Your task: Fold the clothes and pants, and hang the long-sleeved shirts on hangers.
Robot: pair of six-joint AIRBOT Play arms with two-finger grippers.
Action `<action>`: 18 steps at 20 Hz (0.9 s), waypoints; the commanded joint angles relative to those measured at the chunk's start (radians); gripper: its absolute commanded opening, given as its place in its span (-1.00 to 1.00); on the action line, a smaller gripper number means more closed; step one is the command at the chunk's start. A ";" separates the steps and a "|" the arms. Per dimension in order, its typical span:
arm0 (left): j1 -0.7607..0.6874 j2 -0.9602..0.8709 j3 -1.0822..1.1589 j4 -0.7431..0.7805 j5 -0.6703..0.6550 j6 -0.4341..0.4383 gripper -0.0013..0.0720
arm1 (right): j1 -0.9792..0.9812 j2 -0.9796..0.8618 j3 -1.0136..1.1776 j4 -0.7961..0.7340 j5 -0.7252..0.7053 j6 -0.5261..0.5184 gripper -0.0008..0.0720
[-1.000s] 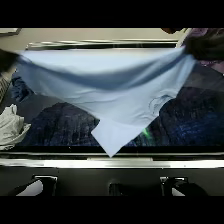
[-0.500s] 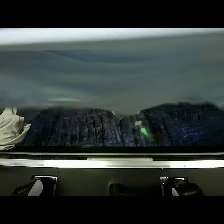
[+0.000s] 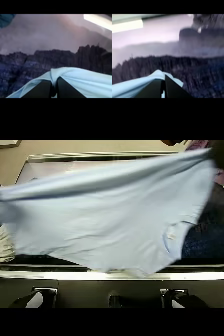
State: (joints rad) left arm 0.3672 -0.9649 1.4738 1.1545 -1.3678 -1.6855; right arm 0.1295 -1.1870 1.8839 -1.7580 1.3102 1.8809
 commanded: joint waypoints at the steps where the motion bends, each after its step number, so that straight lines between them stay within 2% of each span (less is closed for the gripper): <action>1: -0.082 -0.187 -0.212 -0.037 0.155 0.017 -0.91 | 0.000 -0.326 0.001 0.060 -0.027 0.040 -0.89; 3: -0.126 -0.333 -0.269 -0.037 0.262 0.016 -0.91 | 0.000 -0.474 0.001 0.142 -0.042 0.046 -0.89; 6: -0.152 -0.540 -0.263 -0.039 0.344 0.016 -0.91 | 0.000 -0.615 0.001 0.240 -0.083 0.064 -0.89; 9: -0.147 -0.656 -0.238 -0.048 0.385 -0.002 -0.90 | 0.000 -0.671 0.001 0.272 -0.129 0.135 -0.89; 11: -0.147 -0.687 -0.218 -0.048 0.393 -0.002 -0.89 | 0.000 -0.677 0.001 0.291 -0.150 0.139 -0.88; 12: -0.143 -0.689 -0.208 -0.048 0.391 -0.002 -0.76 | 0.000 -0.675 0.001 0.308 -0.146 0.139 -0.83; 13: -0.134 -0.687 -0.193 -0.048 0.379 -0.002 -0.48 | -0.007 -0.670 0.001 0.328 -0.130 0.138 -0.71; 14: -0.117 -0.683 -0.166 -0.048 0.341 -0.002 -0.12 | -0.017 -0.661 0.001 0.368 -0.098 0.128 -0.39; 15: -0.092 -0.679 -0.132 -0.048 0.285 -0.001 0.12 | -0.034 -0.645 0.001 0.419 -0.061 0.089 0.04; 16: -0.056 -0.670 -0.092 -0.048 0.217 0.011 0.15 | -0.063 -0.619 0.001 0.474 -0.016 0.011 0.28; 18: 0.026 -0.637 -0.046 -0.048 0.093 0.079 0.15 | -0.132 -0.546 0.001 0.486 0.072 -0.110 0.29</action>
State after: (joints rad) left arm 0.3126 -1.6211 1.3628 1.1065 -1.1187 -1.6676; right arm 0.0635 -1.7954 1.8843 -1.3510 1.2709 1.9152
